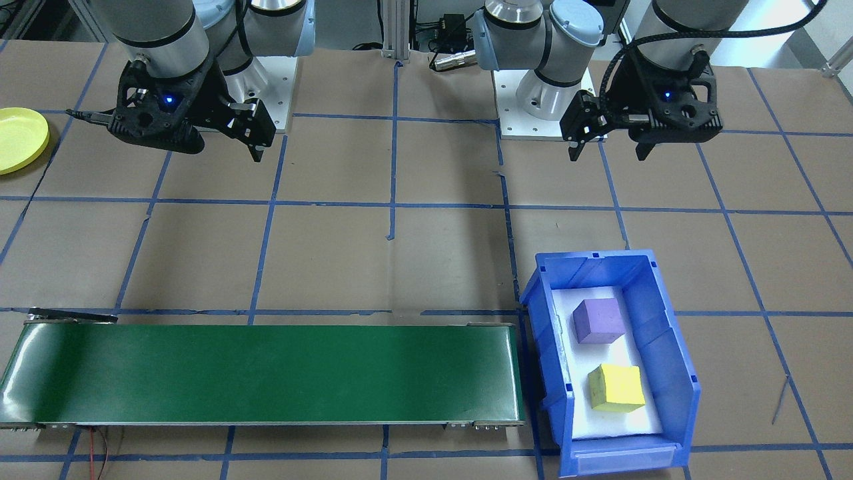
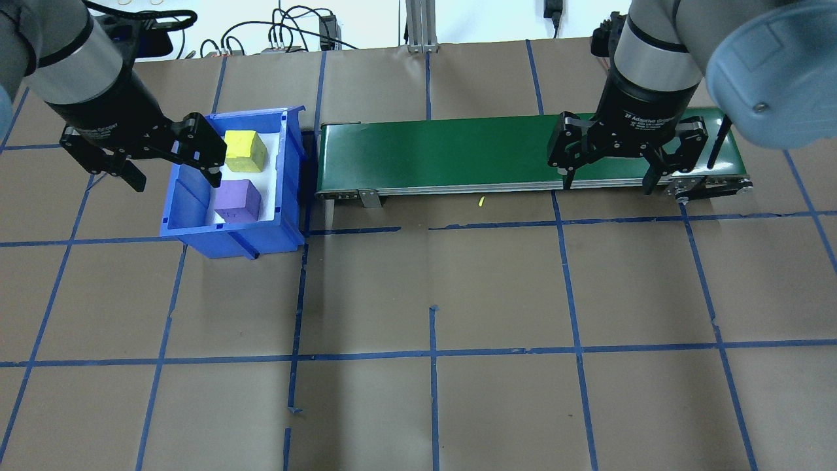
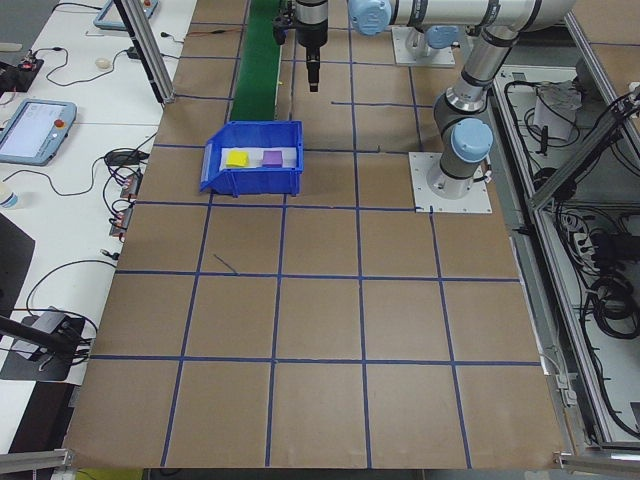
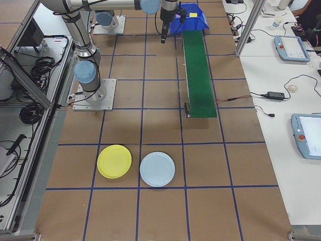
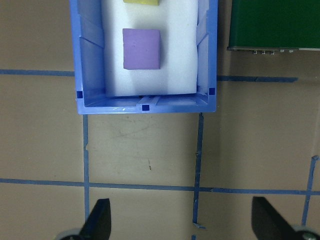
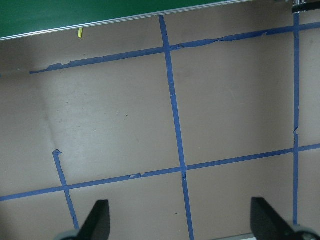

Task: Move block left to right into plate

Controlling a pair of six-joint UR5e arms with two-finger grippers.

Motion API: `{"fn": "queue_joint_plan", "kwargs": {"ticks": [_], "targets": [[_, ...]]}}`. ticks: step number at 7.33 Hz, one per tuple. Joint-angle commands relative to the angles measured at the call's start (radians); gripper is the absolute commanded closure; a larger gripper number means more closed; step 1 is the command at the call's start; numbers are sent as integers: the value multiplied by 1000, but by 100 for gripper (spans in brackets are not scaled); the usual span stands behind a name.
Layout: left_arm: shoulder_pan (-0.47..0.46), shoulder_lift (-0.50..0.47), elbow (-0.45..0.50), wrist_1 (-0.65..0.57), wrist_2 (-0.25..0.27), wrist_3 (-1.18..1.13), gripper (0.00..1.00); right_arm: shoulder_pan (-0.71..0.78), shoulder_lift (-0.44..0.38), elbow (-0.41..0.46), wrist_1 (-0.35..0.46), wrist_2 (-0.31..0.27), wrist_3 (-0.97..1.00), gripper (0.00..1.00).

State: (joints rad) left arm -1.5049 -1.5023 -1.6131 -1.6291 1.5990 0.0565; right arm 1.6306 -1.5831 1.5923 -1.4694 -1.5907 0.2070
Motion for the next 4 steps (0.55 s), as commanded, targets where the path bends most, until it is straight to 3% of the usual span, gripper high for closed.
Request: {"fn": "queue_joint_plan", "kwargs": {"ticks": [1,3,4], "targets": [[-43,4,-2,-3,5,6,0,0,0,0,1,0,0,0],[-37,-24,-2,18,-8,19,0,0,0,0,1,0,0,0],[-37,-48,7,87,-4,23,0,0,0,0,1,0,0,0]]}}
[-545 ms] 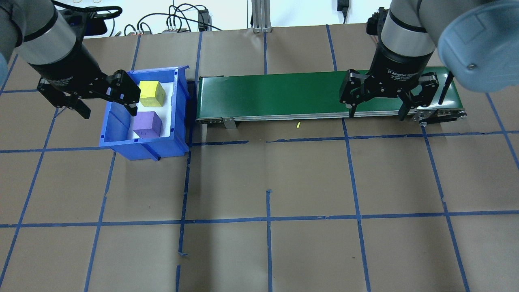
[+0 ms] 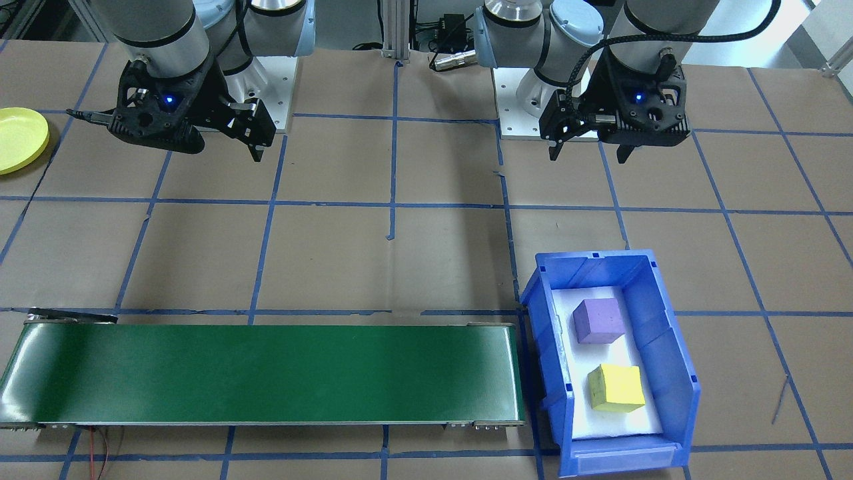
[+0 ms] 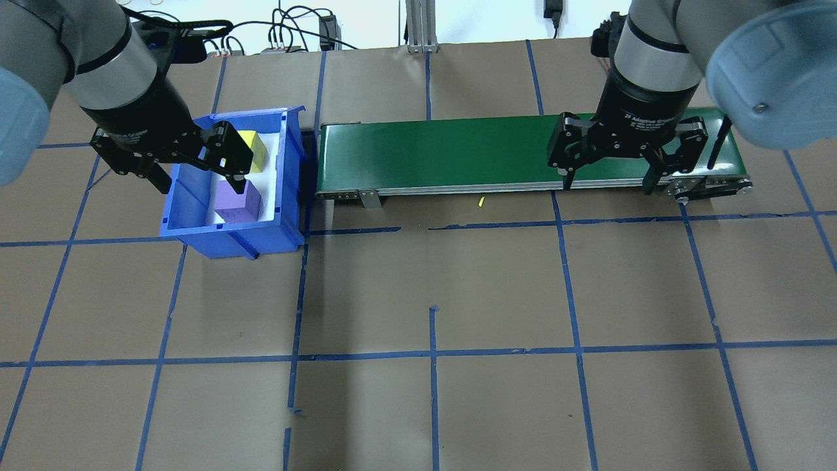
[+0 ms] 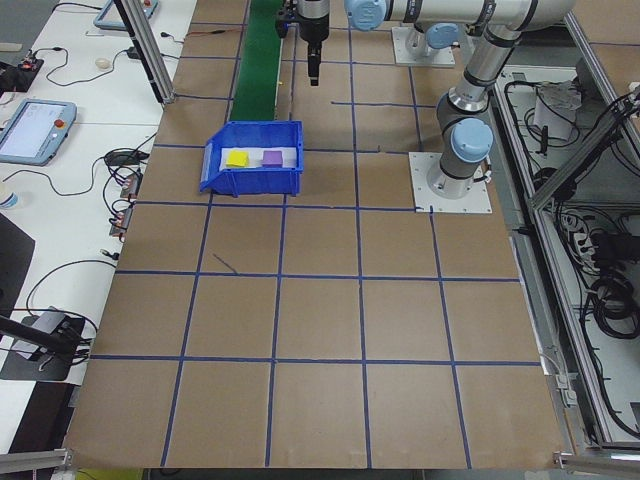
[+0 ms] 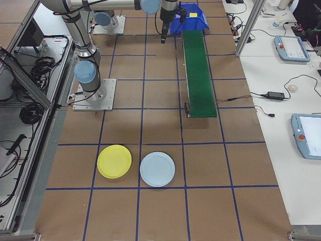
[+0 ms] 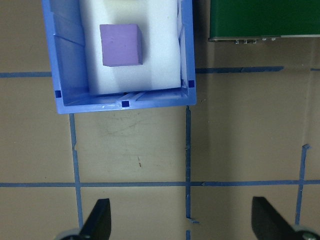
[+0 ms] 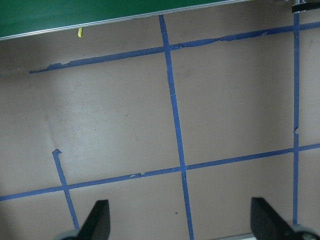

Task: Move block left to right into plate

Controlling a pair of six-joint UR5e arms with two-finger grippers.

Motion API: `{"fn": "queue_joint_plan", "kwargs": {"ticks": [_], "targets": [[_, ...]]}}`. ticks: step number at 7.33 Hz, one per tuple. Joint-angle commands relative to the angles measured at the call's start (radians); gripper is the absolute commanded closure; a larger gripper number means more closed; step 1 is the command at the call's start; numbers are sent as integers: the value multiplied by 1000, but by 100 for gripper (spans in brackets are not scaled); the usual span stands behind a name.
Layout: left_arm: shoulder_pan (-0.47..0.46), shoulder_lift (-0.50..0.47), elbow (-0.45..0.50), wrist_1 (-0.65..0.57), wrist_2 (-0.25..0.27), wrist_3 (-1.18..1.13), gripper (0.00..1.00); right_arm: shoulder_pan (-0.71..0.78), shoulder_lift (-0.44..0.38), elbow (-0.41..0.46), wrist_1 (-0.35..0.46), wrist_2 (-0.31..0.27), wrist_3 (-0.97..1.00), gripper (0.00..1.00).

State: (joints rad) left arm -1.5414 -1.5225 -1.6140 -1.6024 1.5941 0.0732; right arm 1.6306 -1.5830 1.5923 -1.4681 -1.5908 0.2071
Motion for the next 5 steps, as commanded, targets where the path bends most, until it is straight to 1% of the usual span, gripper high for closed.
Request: {"fn": "queue_joint_plan", "kwargs": {"ticks": [1,2,3,4,5], "targets": [[0,-40,-6,248,9,28,0,0,0,0,-1,0,0,0],[-2,-62,-12,240,4,40,0,0,0,0,0,0,0,0],[-3,-100,-4,187,-2,42,0,0,0,0,-1,0,0,0],[-8,-90,21,118,1,37,0,0,0,0,-1,0,0,0],[-3,-53,38,28,7,31,0,0,0,0,-1,0,0,0]]}}
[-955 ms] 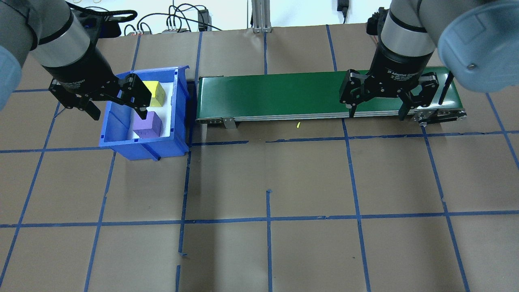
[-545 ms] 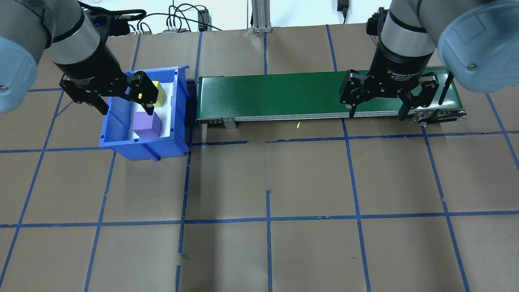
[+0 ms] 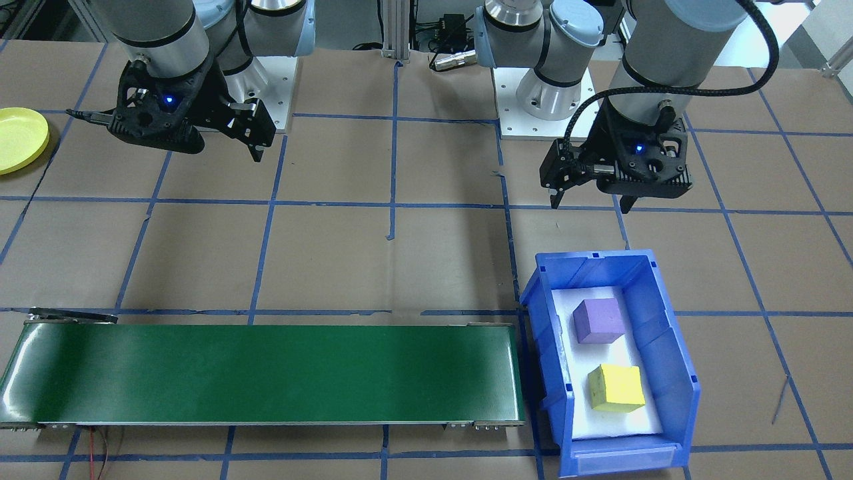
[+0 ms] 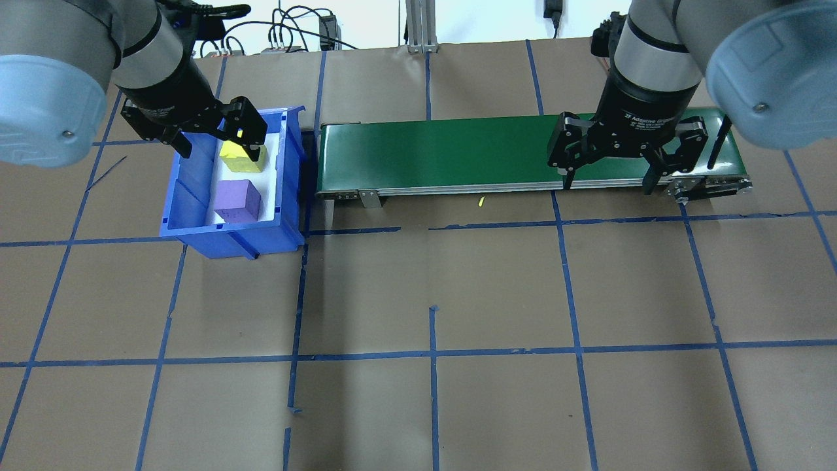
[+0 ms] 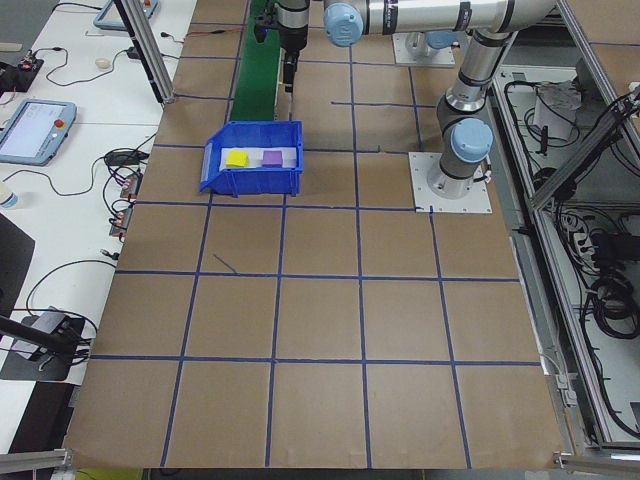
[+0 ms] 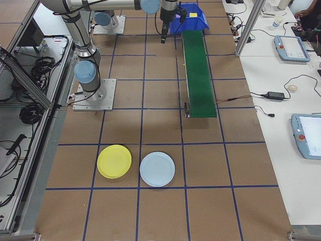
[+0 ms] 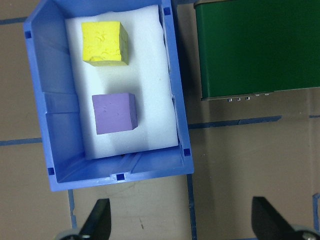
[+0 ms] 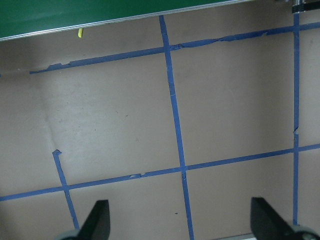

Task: Move block left to right into plate

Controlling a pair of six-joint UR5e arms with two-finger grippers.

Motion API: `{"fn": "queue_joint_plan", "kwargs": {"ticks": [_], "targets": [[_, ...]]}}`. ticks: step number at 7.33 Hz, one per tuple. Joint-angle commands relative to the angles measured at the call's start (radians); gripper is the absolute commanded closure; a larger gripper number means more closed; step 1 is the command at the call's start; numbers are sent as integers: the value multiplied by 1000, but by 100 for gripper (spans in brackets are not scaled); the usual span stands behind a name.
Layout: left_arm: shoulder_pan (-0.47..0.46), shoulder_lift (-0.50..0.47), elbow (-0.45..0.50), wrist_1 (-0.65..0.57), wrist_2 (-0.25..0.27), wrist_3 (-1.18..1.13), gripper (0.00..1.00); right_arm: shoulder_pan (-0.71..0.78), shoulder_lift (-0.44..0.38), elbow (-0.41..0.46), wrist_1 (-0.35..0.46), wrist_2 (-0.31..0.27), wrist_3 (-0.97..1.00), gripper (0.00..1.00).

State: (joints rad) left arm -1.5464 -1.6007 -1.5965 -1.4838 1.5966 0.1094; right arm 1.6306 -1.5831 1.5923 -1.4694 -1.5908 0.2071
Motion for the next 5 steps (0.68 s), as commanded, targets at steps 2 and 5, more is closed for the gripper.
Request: {"fn": "queue_joint_plan", "kwargs": {"ticks": [2,5], "targets": [[25,31,-2,-122,9,1,0,0,0,0,1,0,0,0],[121,-19,-16,-25,-4,30,1,0,0,0,1,0,0,0]]}}
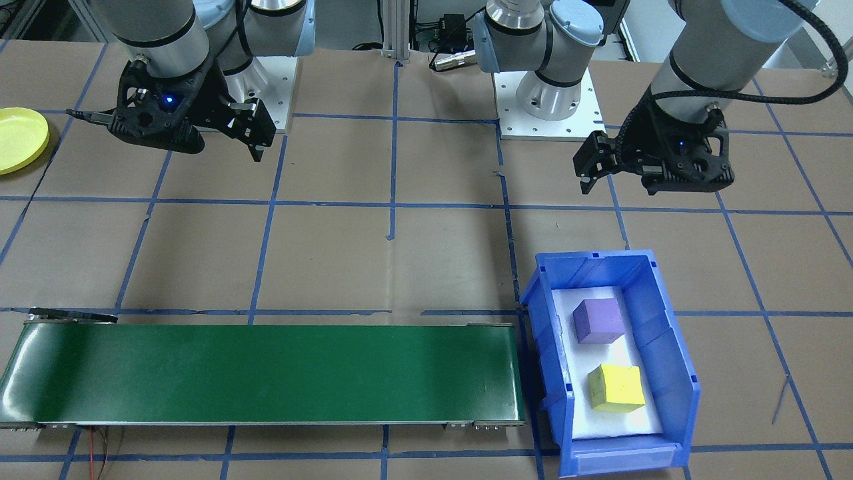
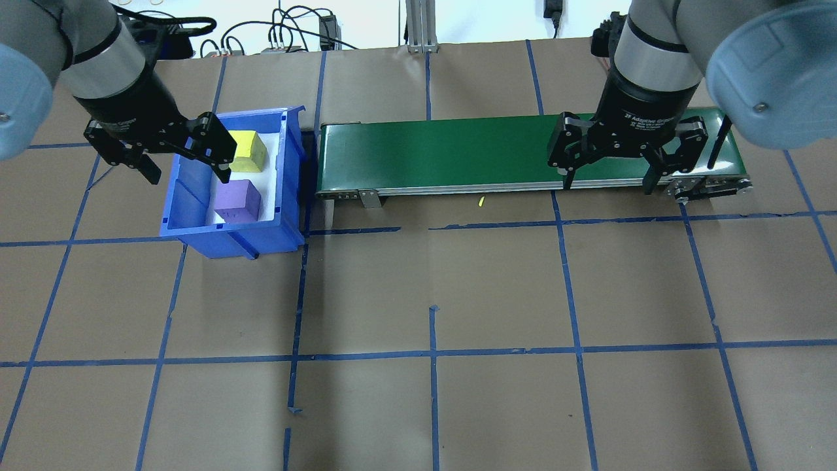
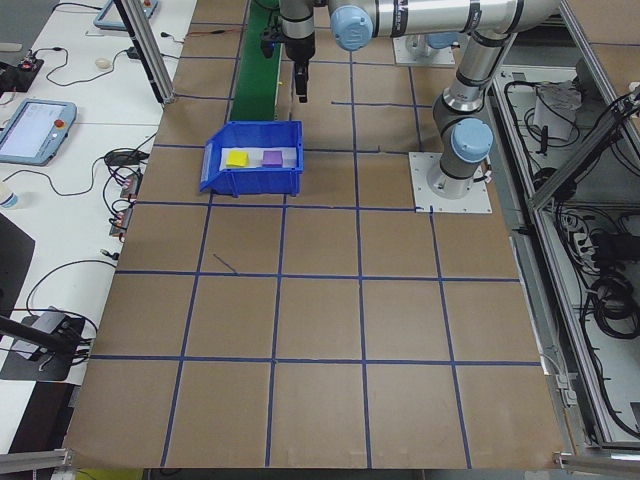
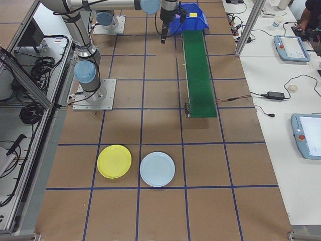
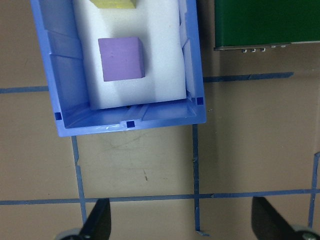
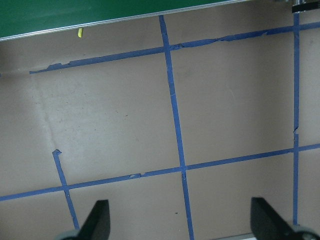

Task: Move block left to right into plate

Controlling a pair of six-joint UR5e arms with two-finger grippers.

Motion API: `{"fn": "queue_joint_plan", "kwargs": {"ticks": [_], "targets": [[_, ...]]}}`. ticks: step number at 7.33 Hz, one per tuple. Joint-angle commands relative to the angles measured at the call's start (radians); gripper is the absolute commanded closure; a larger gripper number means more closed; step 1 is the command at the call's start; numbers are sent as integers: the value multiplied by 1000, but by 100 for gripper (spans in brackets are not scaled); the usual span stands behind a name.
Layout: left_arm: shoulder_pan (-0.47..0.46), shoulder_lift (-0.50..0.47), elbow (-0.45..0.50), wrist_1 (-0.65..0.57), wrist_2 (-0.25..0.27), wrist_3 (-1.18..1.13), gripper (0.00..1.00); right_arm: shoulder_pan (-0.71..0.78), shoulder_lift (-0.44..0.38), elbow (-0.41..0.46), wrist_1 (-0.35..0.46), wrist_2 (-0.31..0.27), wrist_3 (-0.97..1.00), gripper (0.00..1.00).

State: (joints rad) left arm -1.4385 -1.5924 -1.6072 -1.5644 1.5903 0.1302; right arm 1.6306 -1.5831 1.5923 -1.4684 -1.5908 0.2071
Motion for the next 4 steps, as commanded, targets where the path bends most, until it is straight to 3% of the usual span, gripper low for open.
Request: {"fn": "queue_joint_plan", "kwargs": {"ticks": [1,4], "targets": [[21,-31,28,90,-3,14,0,0,0,0,0,0,0,0],[10,-61,-49,147,10,31,1,0,0,0,0,0,0,0]]}}
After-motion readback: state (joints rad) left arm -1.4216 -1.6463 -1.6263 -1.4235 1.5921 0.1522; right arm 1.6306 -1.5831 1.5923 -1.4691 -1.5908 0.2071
